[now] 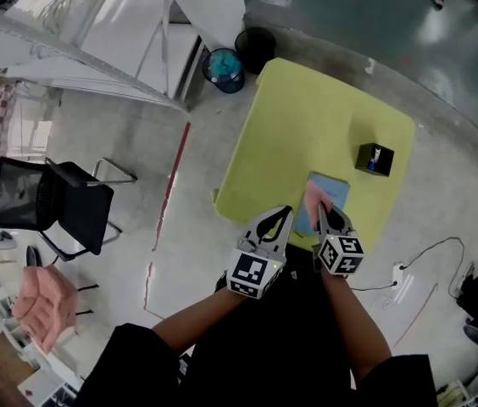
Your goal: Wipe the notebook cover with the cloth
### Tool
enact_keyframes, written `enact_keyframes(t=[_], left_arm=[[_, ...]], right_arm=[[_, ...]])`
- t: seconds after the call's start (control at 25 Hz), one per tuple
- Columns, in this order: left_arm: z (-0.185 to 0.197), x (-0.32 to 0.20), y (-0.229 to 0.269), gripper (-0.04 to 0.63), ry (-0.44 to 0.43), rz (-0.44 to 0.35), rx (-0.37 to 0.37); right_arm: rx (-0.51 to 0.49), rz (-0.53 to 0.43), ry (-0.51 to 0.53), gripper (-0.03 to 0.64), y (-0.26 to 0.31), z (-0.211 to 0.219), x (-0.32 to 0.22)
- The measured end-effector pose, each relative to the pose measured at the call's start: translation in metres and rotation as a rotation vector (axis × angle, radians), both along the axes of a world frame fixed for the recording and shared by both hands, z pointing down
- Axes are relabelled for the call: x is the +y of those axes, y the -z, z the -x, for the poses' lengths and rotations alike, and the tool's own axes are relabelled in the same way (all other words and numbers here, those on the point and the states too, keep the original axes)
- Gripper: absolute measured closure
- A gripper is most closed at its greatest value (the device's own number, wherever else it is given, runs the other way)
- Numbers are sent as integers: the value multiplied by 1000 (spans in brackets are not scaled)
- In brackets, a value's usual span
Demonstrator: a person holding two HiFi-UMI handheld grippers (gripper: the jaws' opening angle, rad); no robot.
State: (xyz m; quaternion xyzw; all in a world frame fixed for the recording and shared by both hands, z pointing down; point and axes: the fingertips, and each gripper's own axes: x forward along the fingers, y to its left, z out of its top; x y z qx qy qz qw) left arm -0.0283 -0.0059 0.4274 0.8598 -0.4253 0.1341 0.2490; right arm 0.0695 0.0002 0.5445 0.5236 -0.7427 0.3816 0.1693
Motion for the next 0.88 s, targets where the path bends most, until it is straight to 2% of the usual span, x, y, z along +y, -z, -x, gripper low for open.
enact_keyframes(t=[0.16, 0.36, 0.6, 0.76, 0.88], left_arm=[[1, -9, -19, 592, 33, 36, -31], [-16, -7, -41, 592, 51, 102, -42], [-30, -15, -54, 592, 49, 103, -73], [-37, -21, -51, 592, 65, 46, -110], [-43, -21, -59, 592, 74, 71, -110]], right_arm=[[-62, 60, -6, 580, -35, 6, -15], [-78, 110, 49, 580, -65, 10, -36], [-130, 176, 78, 580, -100, 12, -56], [-175, 247, 71, 580, -128, 8, -55], [-201, 294, 54, 580, -148, 6, -54]])
